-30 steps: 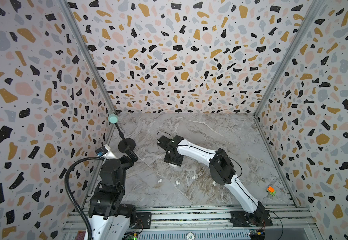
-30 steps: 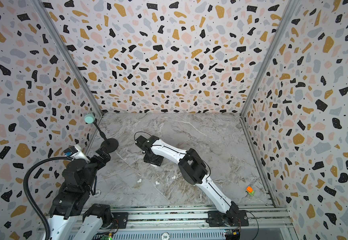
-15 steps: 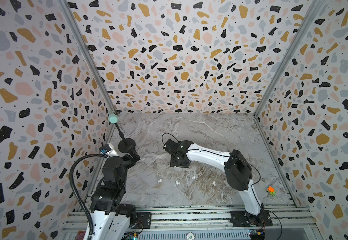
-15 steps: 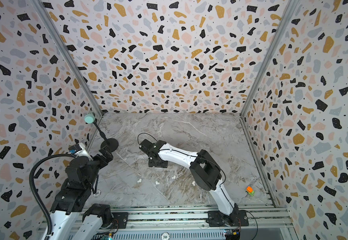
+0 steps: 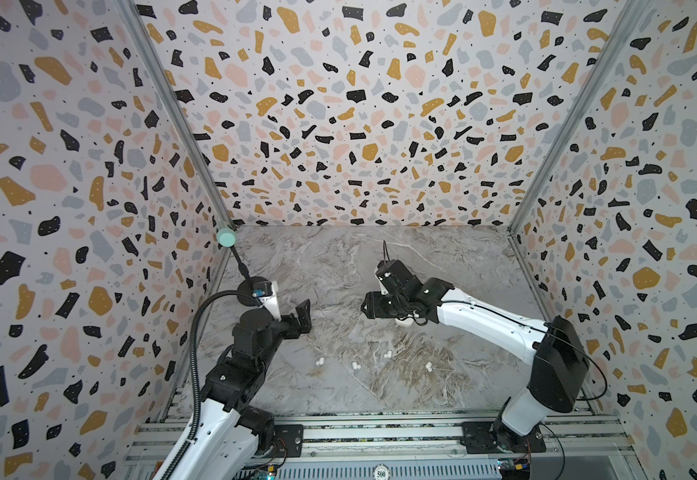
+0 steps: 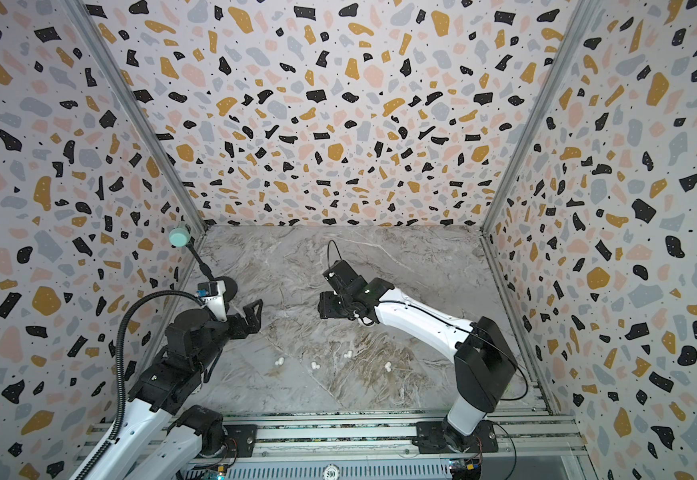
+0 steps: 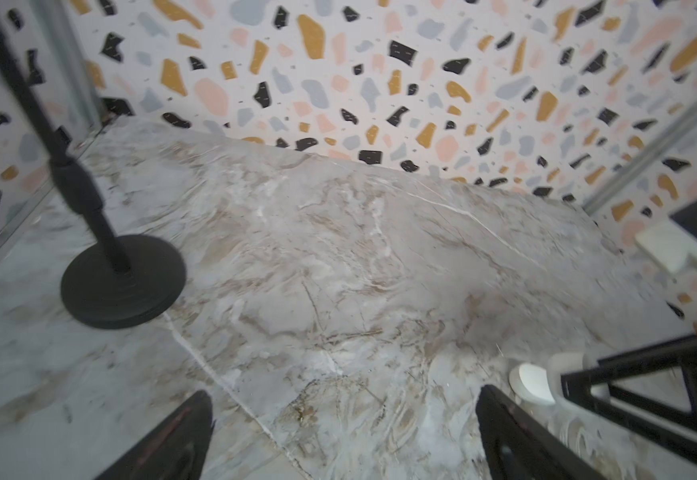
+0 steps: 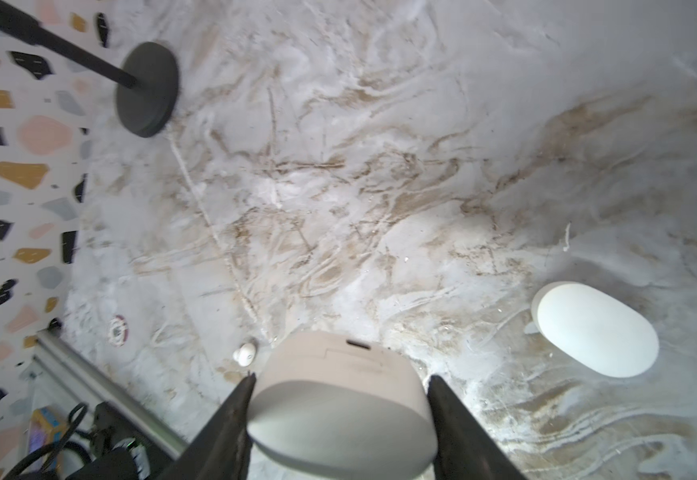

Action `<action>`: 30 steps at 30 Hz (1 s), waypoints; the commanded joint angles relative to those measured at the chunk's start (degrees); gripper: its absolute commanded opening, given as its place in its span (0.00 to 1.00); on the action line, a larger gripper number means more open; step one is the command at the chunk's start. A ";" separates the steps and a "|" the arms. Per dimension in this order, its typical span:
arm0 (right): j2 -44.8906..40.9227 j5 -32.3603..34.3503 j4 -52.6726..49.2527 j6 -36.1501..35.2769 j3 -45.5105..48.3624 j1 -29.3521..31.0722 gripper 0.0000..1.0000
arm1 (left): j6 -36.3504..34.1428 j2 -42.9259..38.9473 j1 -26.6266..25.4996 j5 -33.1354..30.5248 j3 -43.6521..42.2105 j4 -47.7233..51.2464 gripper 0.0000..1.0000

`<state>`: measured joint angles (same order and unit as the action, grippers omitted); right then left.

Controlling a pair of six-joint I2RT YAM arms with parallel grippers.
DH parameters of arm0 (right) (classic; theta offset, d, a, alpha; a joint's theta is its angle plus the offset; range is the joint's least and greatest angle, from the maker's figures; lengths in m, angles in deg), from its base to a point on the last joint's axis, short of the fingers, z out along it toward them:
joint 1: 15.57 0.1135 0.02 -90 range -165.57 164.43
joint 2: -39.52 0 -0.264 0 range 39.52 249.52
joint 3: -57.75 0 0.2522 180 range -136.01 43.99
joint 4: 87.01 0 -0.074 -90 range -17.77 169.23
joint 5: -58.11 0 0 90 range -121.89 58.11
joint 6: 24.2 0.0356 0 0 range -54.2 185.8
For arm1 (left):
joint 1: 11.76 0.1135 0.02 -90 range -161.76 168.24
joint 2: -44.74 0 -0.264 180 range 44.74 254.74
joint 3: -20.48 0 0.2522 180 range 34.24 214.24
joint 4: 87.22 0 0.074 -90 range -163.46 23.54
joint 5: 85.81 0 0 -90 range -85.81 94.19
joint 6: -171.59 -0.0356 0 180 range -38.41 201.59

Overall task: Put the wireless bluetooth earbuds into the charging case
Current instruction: 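Raise the held case toward the left gripper while the left arm reaches in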

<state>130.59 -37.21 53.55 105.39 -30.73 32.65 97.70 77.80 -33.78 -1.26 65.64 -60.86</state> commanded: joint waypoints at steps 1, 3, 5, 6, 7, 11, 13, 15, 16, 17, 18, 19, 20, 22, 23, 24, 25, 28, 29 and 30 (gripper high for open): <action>-5.71 -7.94 5.52 -6.08 2.78 -2.94 0.00 | -17.06 -2.39 -3.27 4.58 -2.52 -9.43 1.00; -7.46 -10.73 6.49 -7.50 4.17 -3.74 0.00 | -23.06 -2.74 -5.31 4.77 -3.91 -10.85 1.00; -8.89 -12.36 6.58 -9.34 4.94 -3.84 0.00 | -29.63 -2.82 -8.19 4.77 -5.21 -11.27 1.00; -9.45 -12.71 6.59 -9.97 5.19 -3.84 0.00 | -32.14 -2.82 -9.13 4.87 -5.82 -11.48 1.00; -10.16 -13.45 6.53 -10.81 5.59 -3.84 0.00 | -35.01 -2.81 -10.10 5.41 -6.60 -11.97 1.00; -12.84 -18.36 6.23 -14.47 7.35 -3.77 0.00 | -43.06 1.59 -11.96 12.27 -5.13 -11.27 1.00; -14.68 -19.70 6.97 -15.25 8.88 -3.73 0.00 | -45.20 3.54 -12.70 13.60 -4.77 -12.80 1.00; -16.45 -21.27 7.65 -15.86 10.31 -3.75 0.00 | -47.01 5.05 -13.76 13.47 -4.89 -14.62 1.00; -17.16 -22.63 7.71 -16.44 10.74 -3.75 0.00 | -47.69 5.66 -14.53 12.95 -5.08 -15.60 1.00; -17.76 -23.56 7.75 -16.94 11.08 -3.73 0.00 | -48.42 6.33 -15.29 12.50 -5.12 -16.31 1.00; -18.37 -23.96 7.94 -17.06 11.48 -3.67 0.00 | -48.79 6.91 -16.02 12.36 -5.05 -16.78 1.00; -18.88 -24.51 8.12 -17.24 11.85 -3.62 0.00 | -48.88 7.40 -16.90 12.52 -5.03 -17.38 1.00; -19.12 -25.00 8.03 -17.34 12.07 -3.62 0.00 | -48.88 8.16 -17.72 13.12 -4.82 -17.90 1.00; -19.45 -25.09 7.99 -17.25 12.40 -3.66 0.00 | -48.97 9.74 -19.33 13.71 -3.97 -18.41 1.00; -19.31 -25.28 7.77 -17.22 12.42 -3.67 0.00 | -49.45 10.61 -20.09 13.69 -3.53 -18.61 1.00; -19.05 -25.64 7.53 -17.19 12.33 -3.64 0.00 | -50.06 11.11 -20.58 13.59 -3.29 -18.94 1.00; -18.75 -25.98 7.20 -17.26 12.19 -3.59 0.00 | -50.51 11.56 -21.12 13.41 -3.12 -19.47 1.00; -17.51 -25.43 5.71 -17.22 11.41 -3.41 0.00 | -51.49 12.62 -22.01 13.10 -2.54 -20.56 0.99; -17.07 -24.51 5.03 -17.16 11.07 -3.17 0.00 | -51.58 13.05 -22.31 13.20 -2.26 -20.51 0.98; -16.66 -23.48 4.28 -17.18 10.65 -2.99 0.00 | -51.83 13.24 -22.48 13.11 -2.00 -20.39 0.98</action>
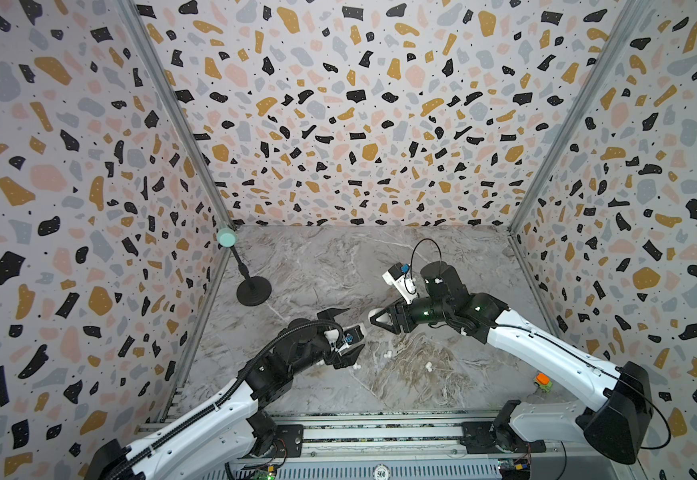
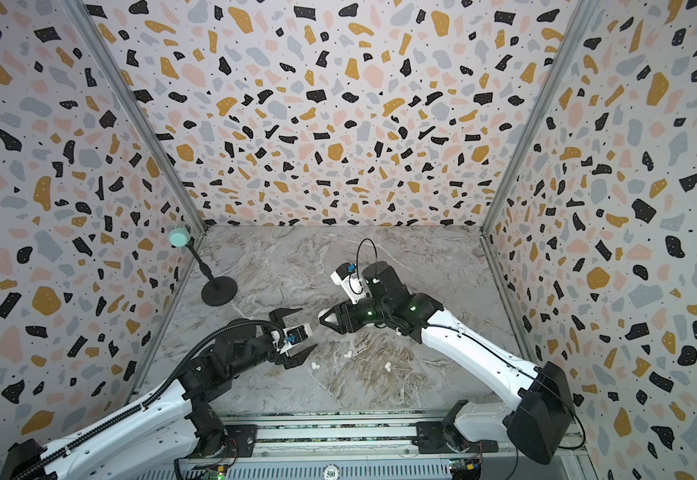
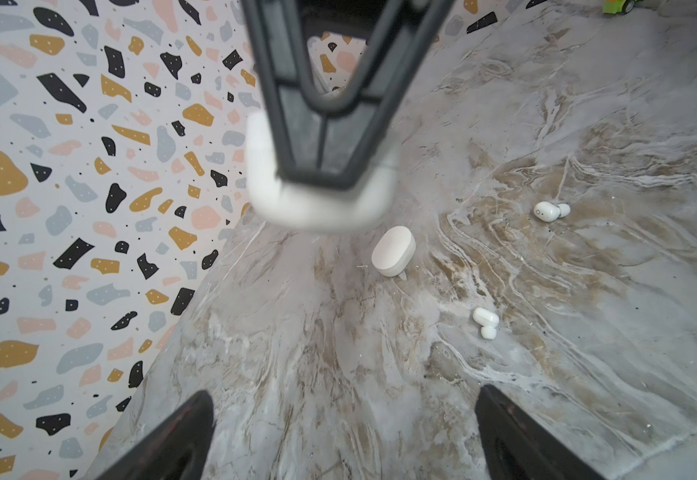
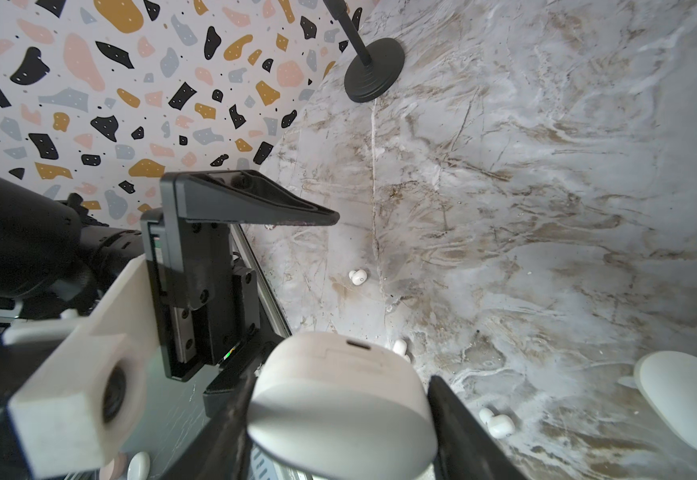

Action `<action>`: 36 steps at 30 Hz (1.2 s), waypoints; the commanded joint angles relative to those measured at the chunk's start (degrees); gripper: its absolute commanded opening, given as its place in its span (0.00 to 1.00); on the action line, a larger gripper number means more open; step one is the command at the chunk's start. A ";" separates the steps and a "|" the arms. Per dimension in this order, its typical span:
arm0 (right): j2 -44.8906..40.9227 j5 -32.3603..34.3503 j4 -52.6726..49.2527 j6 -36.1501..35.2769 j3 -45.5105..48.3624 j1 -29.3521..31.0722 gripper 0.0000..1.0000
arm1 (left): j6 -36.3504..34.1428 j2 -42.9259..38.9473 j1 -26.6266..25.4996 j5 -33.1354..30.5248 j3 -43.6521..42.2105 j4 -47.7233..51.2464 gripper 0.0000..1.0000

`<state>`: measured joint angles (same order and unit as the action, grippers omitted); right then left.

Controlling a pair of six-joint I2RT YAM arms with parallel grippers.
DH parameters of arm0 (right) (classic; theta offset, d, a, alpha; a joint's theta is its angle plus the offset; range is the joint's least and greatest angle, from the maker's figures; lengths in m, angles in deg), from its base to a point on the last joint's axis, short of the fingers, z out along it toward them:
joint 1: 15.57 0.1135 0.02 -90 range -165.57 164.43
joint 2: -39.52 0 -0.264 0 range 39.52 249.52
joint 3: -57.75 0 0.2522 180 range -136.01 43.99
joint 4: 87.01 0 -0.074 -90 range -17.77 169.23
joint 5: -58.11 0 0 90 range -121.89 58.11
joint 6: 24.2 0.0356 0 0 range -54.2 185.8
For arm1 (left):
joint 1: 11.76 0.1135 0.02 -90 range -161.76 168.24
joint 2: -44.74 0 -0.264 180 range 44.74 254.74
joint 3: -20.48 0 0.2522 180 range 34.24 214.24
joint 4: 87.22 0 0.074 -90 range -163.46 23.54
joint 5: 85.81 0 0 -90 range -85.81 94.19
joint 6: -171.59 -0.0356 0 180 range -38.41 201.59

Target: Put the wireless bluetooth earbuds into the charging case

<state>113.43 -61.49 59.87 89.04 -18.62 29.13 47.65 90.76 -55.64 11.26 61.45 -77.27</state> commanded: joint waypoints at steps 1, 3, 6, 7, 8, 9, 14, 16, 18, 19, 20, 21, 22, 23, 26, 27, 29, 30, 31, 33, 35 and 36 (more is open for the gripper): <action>1.23 1.42 -3.03 -1.01 -1.99 0.77 0.00 | -1.92 0.38 -0.76 0.77 2.36 -4.00 0.97; 1.88 2.01 -3.41 -1.01 -2.42 1.48 0.00 | -1.93 0.46 -1.07 1.21 2.37 -3.94 0.96; 2.63 2.75 -3.41 -0.62 -3.32 2.59 0.00 | -2.00 0.47 -1.55 1.22 2.25 -3.82 0.92; 2.86 2.97 -3.41 -0.53 -3.54 2.91 0.00 | -1.87 0.44 -1.78 1.36 2.24 -3.98 0.92; 3.07 3.14 -3.38 -0.48 -3.69 3.29 0.00 | -1.59 0.43 -1.82 1.67 2.24 -3.94 0.91; 3.25 3.61 -3.24 -0.37 -3.84 3.72 0.00 | -1.41 0.55 -1.98 2.16 2.24 -3.60 0.90; 3.51 4.82 -2.91 -0.02 -4.24 4.82 0.00 | -1.31 0.82 -2.57 2.80 2.39 -2.23 0.83; 3.61 5.06 -2.62 -0.01 -4.15 5.44 0.00 | -1.40 0.81 -2.64 2.68 2.32 -2.25 0.81; 3.78 5.41 -2.46 -0.08 -4.25 6.27 0.00 | -1.30 1.13 -2.78 3.03 2.49 -2.08 0.78; 3.87 5.94 -2.45 -0.15 -4.29 6.80 0.00 | -1.23 1.26 -2.87 3.13 2.57 -2.07 0.77; 3.88 6.46 -2.35 -0.19 -4.42 7.32 0.00 | -1.12 1.37 -2.94 3.21 2.57 -2.24 0.76; 3.96 7.02 -2.35 -0.16 -4.41 7.83 0.00 | -1.05 1.43 -2.94 3.20 2.51 -2.56 0.74; 3.98 7.79 -2.42 -0.09 -4.61 8.17 0.00 | -0.88 1.44 -2.95 3.37 2.46 -2.81 0.71; 3.96 8.34 -2.36 0.03 -4.55 8.42 0.00 | -0.62 1.53 -2.93 3.51 2.50 -2.82 0.70; 3.44 8.47 -1.56 0.50 -4.11 8.72 0.00 | -0.28 1.42 -3.01 4.07 2.41 -2.84 0.68; 3.15 8.68 -1.18 0.64 -3.94 8.86 0.00 | -0.30 1.27 -3.12 4.17 2.24 -2.78 0.66; 2.74 8.95 -0.81 0.84 -3.64 8.98 0.00 | -0.18 0.84 -3.14 4.15 2.15 -2.92 0.64; 2.74 8.95 -0.75 0.83 -3.58 8.98 0.00 | 0.01 0.66 -3.14 4.18 2.07 -2.94 0.62; 2.63 8.95 -0.49 0.90 -3.37 9.01 0.00 | 0.10 0.43 -3.13 4.37 1.99 -2.96 0.61; 2.35 8.86 0.00 1.17 -3.09 9.09 0.00 | 0.29 0.21 -3.13 4.66 1.81 -2.98 0.58; 2.21 8.86 0.43 1.31 -2.93 9.22 0.00 | 0.31 0.17 -3.23 4.71 1.63 -3.04 0.56; 2.28 8.86 0.43 1.31 -2.93 9.25 0.00 | 0.43 0.13 -3.23 4.68 1.54 -3.13 0.56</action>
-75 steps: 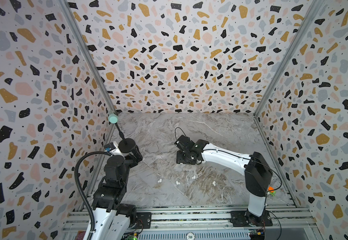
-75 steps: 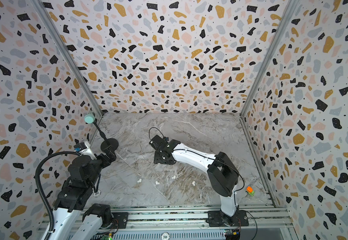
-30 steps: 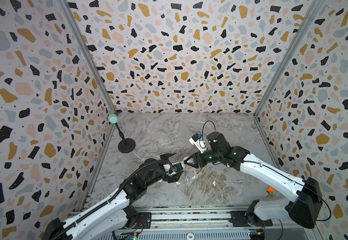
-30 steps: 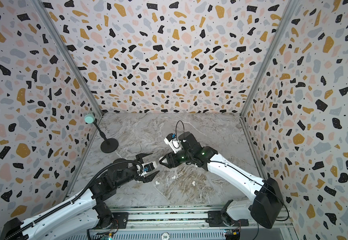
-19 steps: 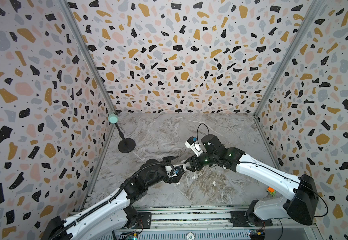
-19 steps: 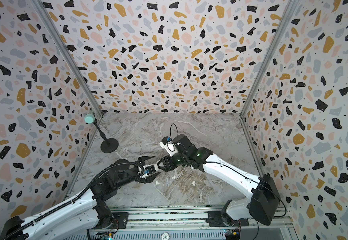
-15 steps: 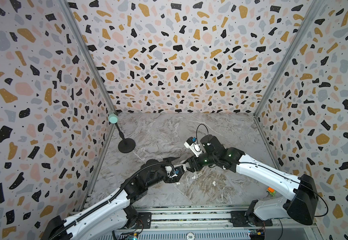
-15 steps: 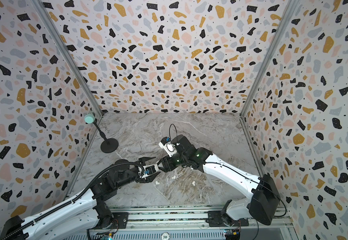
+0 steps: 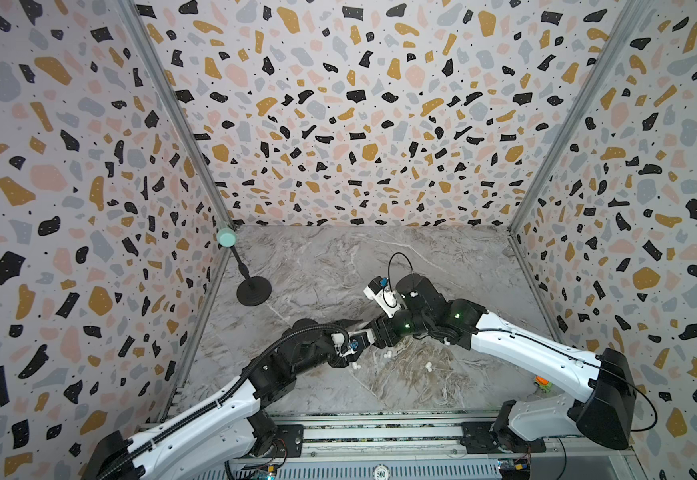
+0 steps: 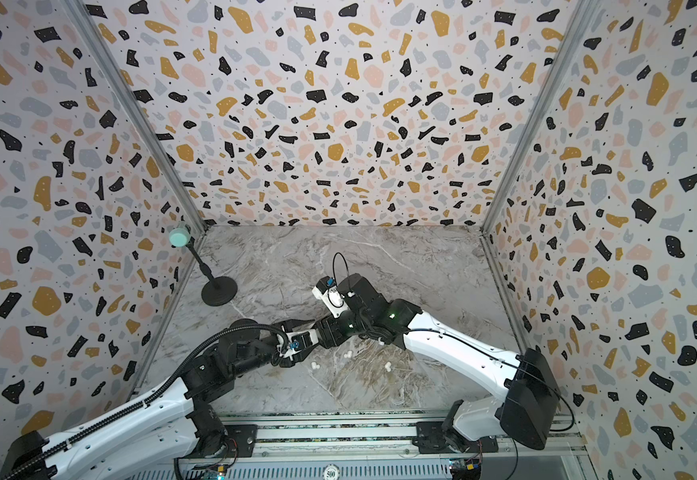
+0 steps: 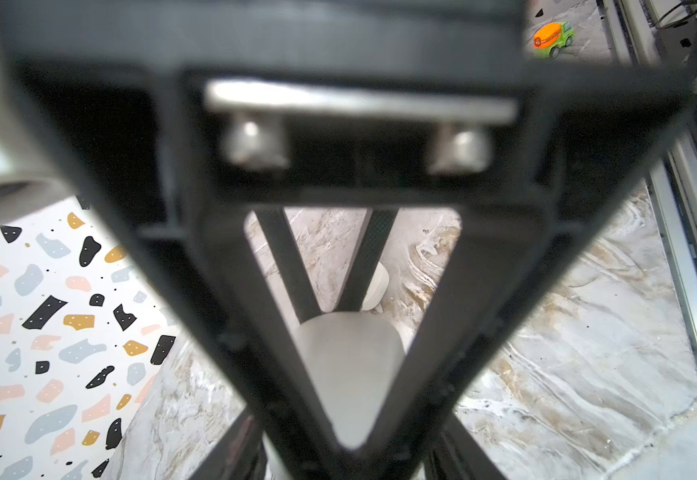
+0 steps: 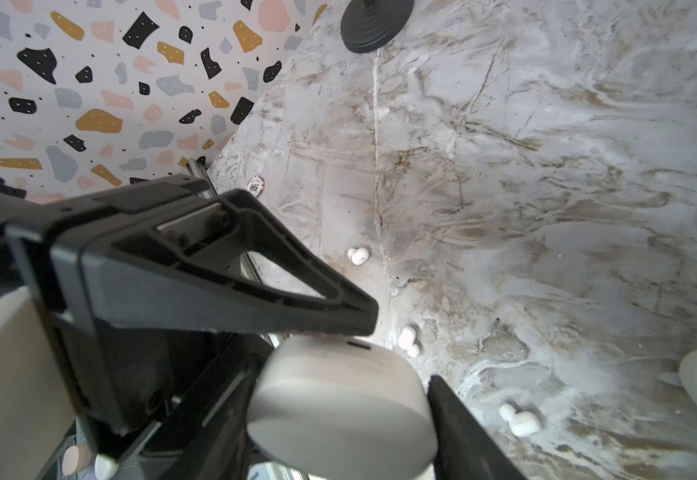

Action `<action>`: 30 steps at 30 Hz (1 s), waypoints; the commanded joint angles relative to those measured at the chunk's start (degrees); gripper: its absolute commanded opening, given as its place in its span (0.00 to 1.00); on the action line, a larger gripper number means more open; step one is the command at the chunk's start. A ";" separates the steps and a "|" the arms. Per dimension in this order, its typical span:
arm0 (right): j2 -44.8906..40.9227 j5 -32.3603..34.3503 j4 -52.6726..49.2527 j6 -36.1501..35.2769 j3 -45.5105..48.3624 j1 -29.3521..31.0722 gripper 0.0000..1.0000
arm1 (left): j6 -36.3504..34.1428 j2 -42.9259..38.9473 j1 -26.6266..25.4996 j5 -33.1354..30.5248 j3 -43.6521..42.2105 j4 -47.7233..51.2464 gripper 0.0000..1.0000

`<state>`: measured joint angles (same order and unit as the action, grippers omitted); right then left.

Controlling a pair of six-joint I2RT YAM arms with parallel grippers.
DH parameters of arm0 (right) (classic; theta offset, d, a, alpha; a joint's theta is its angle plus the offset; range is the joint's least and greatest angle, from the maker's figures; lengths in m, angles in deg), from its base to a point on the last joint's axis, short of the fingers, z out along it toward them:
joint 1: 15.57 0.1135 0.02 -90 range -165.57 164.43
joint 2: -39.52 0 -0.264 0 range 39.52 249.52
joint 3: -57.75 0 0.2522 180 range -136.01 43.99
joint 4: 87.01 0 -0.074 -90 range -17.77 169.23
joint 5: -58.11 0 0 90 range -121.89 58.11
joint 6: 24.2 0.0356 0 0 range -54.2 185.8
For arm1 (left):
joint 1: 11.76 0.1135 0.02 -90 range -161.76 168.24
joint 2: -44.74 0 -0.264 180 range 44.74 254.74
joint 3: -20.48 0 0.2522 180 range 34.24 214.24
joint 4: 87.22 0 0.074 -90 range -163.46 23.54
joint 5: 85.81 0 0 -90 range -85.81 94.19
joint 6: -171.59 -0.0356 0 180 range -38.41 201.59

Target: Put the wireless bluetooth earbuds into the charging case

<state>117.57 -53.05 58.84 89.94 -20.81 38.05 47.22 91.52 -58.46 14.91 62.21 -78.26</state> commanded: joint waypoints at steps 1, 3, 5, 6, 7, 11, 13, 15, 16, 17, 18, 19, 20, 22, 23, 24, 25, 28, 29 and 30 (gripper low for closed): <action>-1.77 0.38 1.41 0.55 -0.77 0.34 0.00 | 0.99 -0.73 -0.37 1.01 0.69 -2.29 0.56; -1.69 0.25 1.59 0.65 -0.72 0.40 0.00 | 0.97 -0.78 -0.41 0.88 0.64 -2.41 0.56; -1.78 0.37 1.86 1.02 -0.68 0.51 0.00 | 0.89 -0.77 -0.39 0.73 0.69 -2.43 0.56; -1.75 0.51 1.89 1.08 -0.68 0.51 0.00 | 0.93 -0.73 -0.41 0.78 0.58 -2.49 0.55; -1.75 0.51 1.92 1.12 -0.76 0.51 0.00 | 0.91 -0.73 -0.41 0.78 0.44 -2.64 0.55; -1.60 0.18 2.57 1.34 -0.69 0.78 0.00 | 0.89 -0.78 -0.44 0.44 0.18 -3.39 0.52; -1.58 0.33 2.81 1.49 -0.51 0.82 0.00 | 0.58 -0.77 -0.42 0.45 0.16 -3.20 0.51; -1.49 0.17 2.97 1.61 -0.39 0.92 0.00 | 0.45 -0.82 -0.42 0.35 0.03 -3.20 0.50; -1.59 0.21 3.07 1.72 -0.41 0.95 0.00 | 0.37 -0.99 -0.46 0.22 -0.09 -3.21 0.49; -1.59 0.25 3.23 1.78 -0.42 0.98 0.00 | 0.40 -1.04 -0.47 0.08 -0.17 -3.27 0.49; -1.70 0.16 3.23 1.79 -0.49 1.02 0.00 | 0.29 -1.02 -0.48 -0.05 -0.32 -3.36 0.48; -1.75 0.23 3.24 1.88 -0.46 0.99 0.00 | 0.19 -1.02 -0.48 0.00 -0.28 -3.23 0.46; -1.83 0.25 3.26 1.92 -0.51 1.03 0.00 | 0.13 -1.00 -0.49 0.00 -0.20 -3.20 0.45; -1.91 0.04 3.38 1.96 -0.45 1.04 0.00 | -0.04 -1.00 -0.46 -0.07 -0.10 -3.18 0.42; -1.93 -0.09 3.58 2.01 -0.36 1.09 0.00 | -0.13 -1.04 -0.49 -0.07 -0.10 -3.15 0.41; -1.93 -0.34 3.64 2.01 -0.24 1.13 0.00 | -0.17 -1.04 -0.45 -0.16 -0.10 -3.20 0.39; -1.99 -0.39 3.78 2.02 -0.18 1.17 0.00 | -0.17 -1.01 -0.50 -0.13 -0.11 -3.18 0.38; -2.12 -0.53 4.09 2.05 -0.02 1.30 0.00 | -0.33 -1.04 -0.50 -0.24 -0.20 -3.27 0.35; -2.11 -0.62 4.12 2.05 0.06 1.37 0.00 | -0.43 -0.91 -0.45 -0.27 -0.19 -3.29 0.32; -2.14 -0.77 4.19 2.10 0.09 1.39 0.00 | -0.68 -0.91 -0.41 -0.60 -0.11 -3.34 0.30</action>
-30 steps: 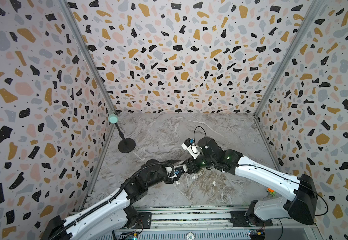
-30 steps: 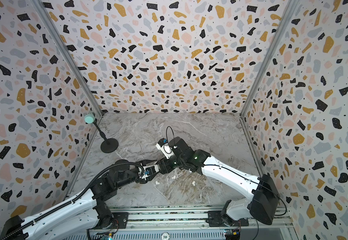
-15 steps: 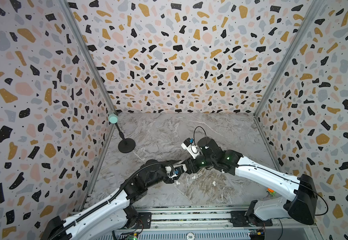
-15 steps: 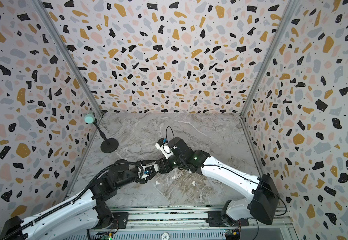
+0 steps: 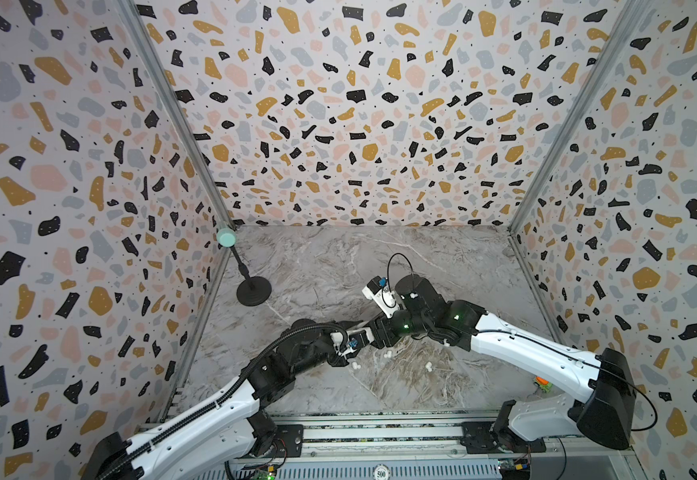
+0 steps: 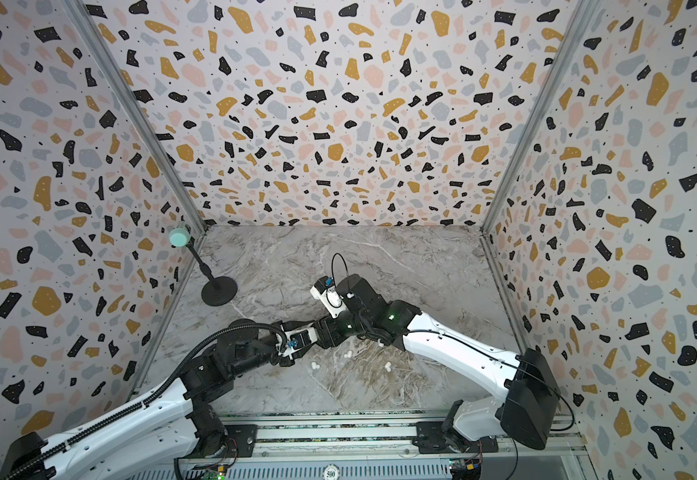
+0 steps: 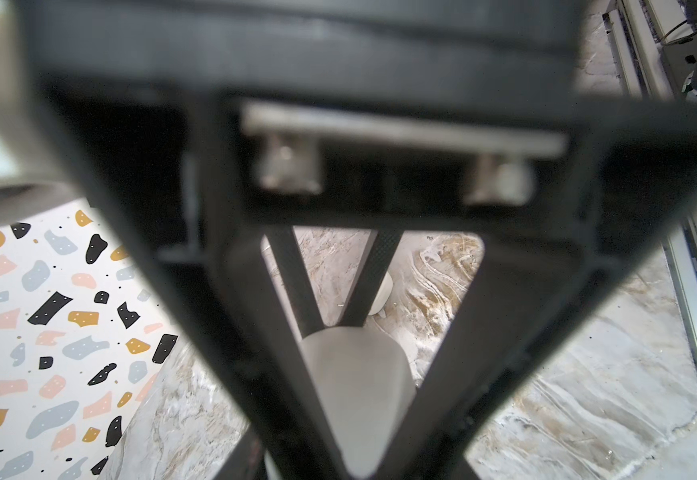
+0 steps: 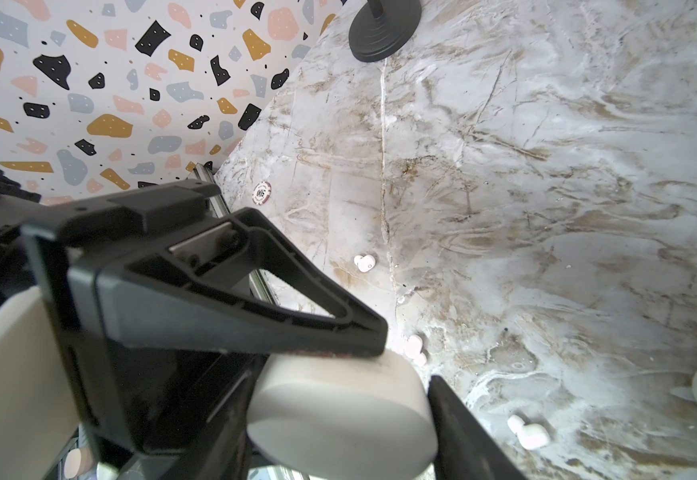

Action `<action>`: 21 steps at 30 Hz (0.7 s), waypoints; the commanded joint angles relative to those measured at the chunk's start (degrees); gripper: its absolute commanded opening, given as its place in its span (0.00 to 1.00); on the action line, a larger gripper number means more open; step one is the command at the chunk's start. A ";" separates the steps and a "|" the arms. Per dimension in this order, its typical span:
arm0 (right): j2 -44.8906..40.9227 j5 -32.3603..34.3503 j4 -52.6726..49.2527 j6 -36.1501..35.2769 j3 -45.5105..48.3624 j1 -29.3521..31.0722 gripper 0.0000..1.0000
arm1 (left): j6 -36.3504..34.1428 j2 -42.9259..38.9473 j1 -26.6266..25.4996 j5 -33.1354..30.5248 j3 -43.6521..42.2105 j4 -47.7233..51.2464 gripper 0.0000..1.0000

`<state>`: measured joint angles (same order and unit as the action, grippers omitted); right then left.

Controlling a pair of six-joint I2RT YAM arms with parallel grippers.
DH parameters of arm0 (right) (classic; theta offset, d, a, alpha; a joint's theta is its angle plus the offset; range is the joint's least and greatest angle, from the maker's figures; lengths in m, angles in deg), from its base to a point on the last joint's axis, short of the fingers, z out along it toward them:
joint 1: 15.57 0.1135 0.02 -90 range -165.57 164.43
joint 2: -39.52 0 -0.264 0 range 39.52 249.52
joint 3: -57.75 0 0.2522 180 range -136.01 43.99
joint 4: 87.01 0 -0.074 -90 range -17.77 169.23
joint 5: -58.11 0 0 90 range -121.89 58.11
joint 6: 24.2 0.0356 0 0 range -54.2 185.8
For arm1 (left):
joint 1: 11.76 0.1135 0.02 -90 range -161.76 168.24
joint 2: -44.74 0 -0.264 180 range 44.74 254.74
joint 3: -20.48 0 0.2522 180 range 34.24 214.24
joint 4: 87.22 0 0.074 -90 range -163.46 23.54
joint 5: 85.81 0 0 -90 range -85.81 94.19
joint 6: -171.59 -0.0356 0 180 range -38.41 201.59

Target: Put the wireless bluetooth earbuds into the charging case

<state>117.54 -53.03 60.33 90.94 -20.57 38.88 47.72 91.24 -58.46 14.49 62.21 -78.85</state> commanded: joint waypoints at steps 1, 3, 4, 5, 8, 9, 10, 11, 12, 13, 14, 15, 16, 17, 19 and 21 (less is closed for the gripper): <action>-2.13 -1.05 2.85 1.09 -0.14 0.60 0.00 | -1.35 -0.66 -0.49 -0.46 -0.10 -2.91 0.27; -2.24 -1.52 3.03 1.05 -0.05 0.74 0.00 | -1.55 -0.74 -0.48 -1.47 -0.10 -3.61 0.20; -2.28 -1.53 3.07 1.15 0.02 0.74 0.00 | -1.81 -0.80 -0.47 -1.60 -0.04 -3.66 0.13; -2.35 -1.44 2.91 1.25 -0.05 0.74 0.00 | -2.33 -0.89 -0.42 -1.90 -0.02 -3.71 0.00; -3.06 -1.35 3.15 1.83 0.26 0.69 0.37 | -2.34 -1.43 -0.45 -2.92 -0.08 -4.38 0.00; -3.26 -1.36 3.16 1.97 0.30 0.69 0.51 | -2.05 -1.58 -0.43 -3.42 -0.27 -5.07 0.00; -3.39 -1.31 3.00 1.94 0.33 0.71 0.63 | -1.67 -1.83 -0.45 -3.60 -0.37 -5.37 0.00; -3.64 -1.01 2.82 1.99 0.34 0.73 0.75 | -1.15 -2.00 -0.47 -3.91 -0.37 -5.55 0.00; -3.88 -0.33 2.45 2.05 0.23 0.73 0.85 | -0.57 -2.11 -0.43 -3.89 -0.38 -5.60 0.00; -4.21 0.53 2.17 2.01 0.25 0.65 0.97 | -0.09 -2.20 -0.43 -3.74 -0.31 -5.44 0.00; -4.62 1.71 1.84 2.20 0.23 0.60 0.99 | 0.47 -2.37 -0.46 -3.42 -0.15 -5.10 0.00; -5.09 2.13 1.56 2.27 0.23 0.28 0.99 | 1.17 -2.51 -0.46 -3.29 -0.03 -4.78 0.00; -5.68 1.91 1.57 2.22 0.22 -0.09 0.99 | 2.08 -2.72 -0.44 -3.29 0.13 -4.37 0.00; -6.37 1.57 1.58 2.19 0.23 -0.51 0.99 | 2.83 -2.89 -0.45 -2.94 0.52 -3.38 0.00; -8.09 1.20 1.31 1.86 -0.03 -1.19 0.99 | 5.16 -3.16 -0.50 -2.19 1.73 -0.96 0.00; -10.75 1.63 0.21 0.93 -0.56 -2.40 0.99 | 9.49 -3.63 -0.50 -0.68 2.91 1.66 0.00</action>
<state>111.42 -51.79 61.55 92.65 -20.02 37.83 51.35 88.66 -58.77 12.29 62.34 -79.13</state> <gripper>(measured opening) 0.989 0.434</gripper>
